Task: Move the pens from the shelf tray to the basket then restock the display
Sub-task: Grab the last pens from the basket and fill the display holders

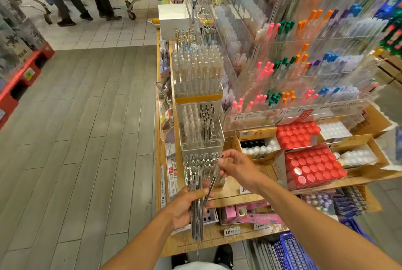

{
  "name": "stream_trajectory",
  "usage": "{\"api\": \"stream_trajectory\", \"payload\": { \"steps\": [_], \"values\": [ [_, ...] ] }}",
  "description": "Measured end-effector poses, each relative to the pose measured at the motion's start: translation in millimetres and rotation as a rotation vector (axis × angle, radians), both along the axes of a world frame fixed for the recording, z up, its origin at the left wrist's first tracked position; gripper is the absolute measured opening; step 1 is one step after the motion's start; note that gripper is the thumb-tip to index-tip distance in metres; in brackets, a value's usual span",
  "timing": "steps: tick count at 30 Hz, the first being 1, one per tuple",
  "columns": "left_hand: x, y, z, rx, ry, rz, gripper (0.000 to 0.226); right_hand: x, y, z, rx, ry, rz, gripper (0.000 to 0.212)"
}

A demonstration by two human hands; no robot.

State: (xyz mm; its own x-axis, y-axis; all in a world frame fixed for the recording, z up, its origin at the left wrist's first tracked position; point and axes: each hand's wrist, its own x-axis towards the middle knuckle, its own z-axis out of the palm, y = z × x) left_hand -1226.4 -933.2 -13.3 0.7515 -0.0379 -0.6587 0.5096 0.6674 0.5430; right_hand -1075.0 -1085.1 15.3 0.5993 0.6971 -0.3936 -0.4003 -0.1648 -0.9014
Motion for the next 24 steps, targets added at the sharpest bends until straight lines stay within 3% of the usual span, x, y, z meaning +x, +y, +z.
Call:
{"api": "stream_trajectory", "payload": {
  "steps": [5,10,24],
  "values": [
    [-1,2,-5,0.048,0.019,0.018,0.056,10,-5,8,-0.039,-0.427,-0.209,0.014],
    [-2,4,-8,0.091,0.054,0.041,0.068,11,-7,3,-0.302,-0.77,-0.042,0.018],
    [-6,11,-12,0.101,0.04,0.034,0.046,9,0,-30,-0.586,-1.227,0.347,0.017]
  ]
}}
